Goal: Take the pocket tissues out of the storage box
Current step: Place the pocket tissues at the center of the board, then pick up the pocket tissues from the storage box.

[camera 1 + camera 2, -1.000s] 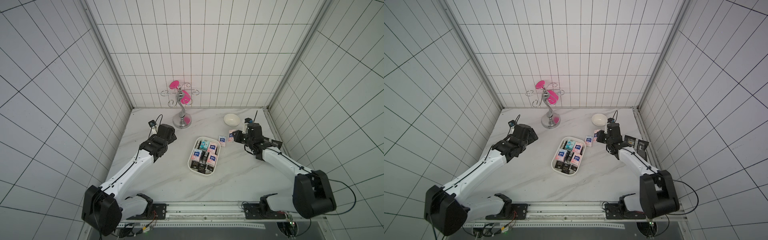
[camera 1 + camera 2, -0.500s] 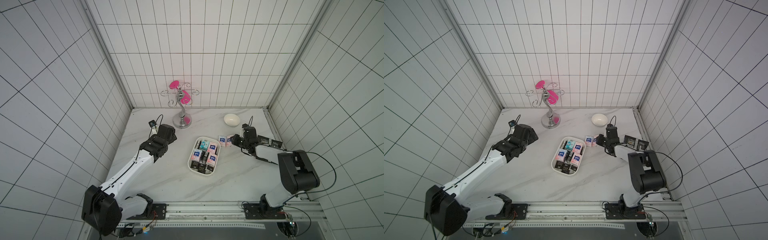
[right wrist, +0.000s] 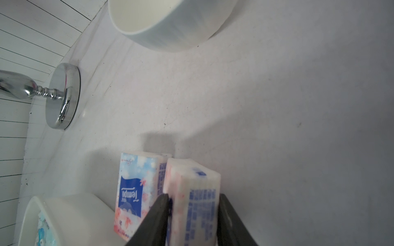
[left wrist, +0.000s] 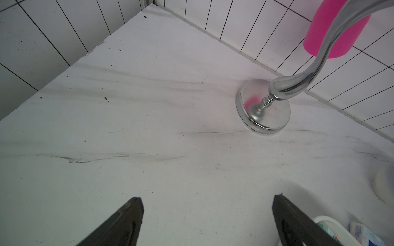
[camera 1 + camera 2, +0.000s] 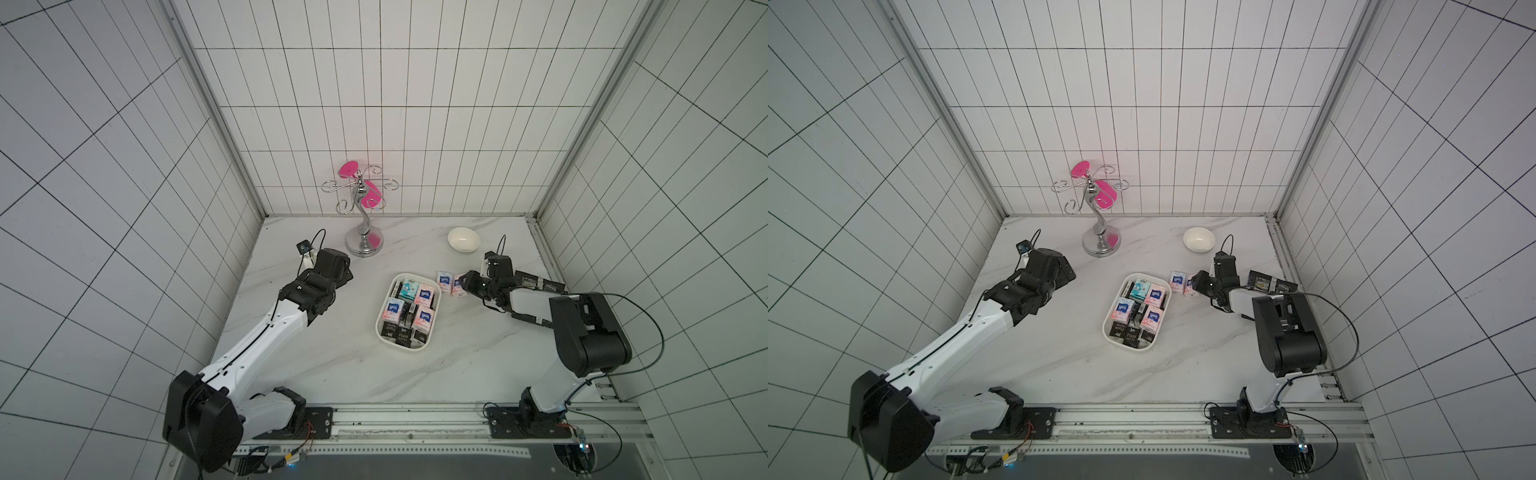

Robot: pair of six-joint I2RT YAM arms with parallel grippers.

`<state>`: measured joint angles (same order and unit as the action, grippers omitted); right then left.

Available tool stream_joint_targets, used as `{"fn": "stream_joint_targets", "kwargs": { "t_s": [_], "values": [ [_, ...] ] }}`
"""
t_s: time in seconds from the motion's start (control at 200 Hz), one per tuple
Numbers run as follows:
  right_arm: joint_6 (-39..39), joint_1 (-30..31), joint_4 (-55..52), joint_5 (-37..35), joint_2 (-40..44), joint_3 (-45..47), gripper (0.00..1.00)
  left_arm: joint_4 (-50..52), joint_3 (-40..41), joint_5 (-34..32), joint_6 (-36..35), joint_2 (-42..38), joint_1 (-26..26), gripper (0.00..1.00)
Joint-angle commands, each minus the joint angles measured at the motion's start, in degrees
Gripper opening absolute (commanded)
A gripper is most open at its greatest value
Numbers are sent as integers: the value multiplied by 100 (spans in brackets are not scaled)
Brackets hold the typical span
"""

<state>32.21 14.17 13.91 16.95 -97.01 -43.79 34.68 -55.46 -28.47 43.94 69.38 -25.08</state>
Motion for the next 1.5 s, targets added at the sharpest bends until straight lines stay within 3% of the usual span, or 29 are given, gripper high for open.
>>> {"fn": "stream_joint_targets", "kwargs": {
  "t_s": [0.0, 0.51, 0.74, 0.925, 1.06, 1.225, 1.494],
  "values": [
    [-73, -107, -240, 28, -72, -188, 42, 19, 64, -54, -48, -152, -31, 98],
    [-188, -100, -670, 51, -179, -662, 46, 30, 86, -26, -34, -190, -32, 98],
    [-446, 98, -1189, -633, 613, -657, 46, 25, 64, -49, -41, -197, -40, 98],
    [-1115, 1235, -2232, -1677, 1452, -1044, 48, 17, 38, -36, -17, -58, -80, 98],
    [-1404, 2085, -2961, -1779, 1604, -1371, 50, 13, 20, -44, -32, -16, -111, 98],
    [-1498, 3182, -3061, -2057, 1656, -1331, 53, -68, 48, -130, -16, -8, -111, 98],
    [-367, 4002, -2217, -1671, 1331, -1094, 52, -108, 77, -229, -4, -77, -102, 98]
  ]
}}
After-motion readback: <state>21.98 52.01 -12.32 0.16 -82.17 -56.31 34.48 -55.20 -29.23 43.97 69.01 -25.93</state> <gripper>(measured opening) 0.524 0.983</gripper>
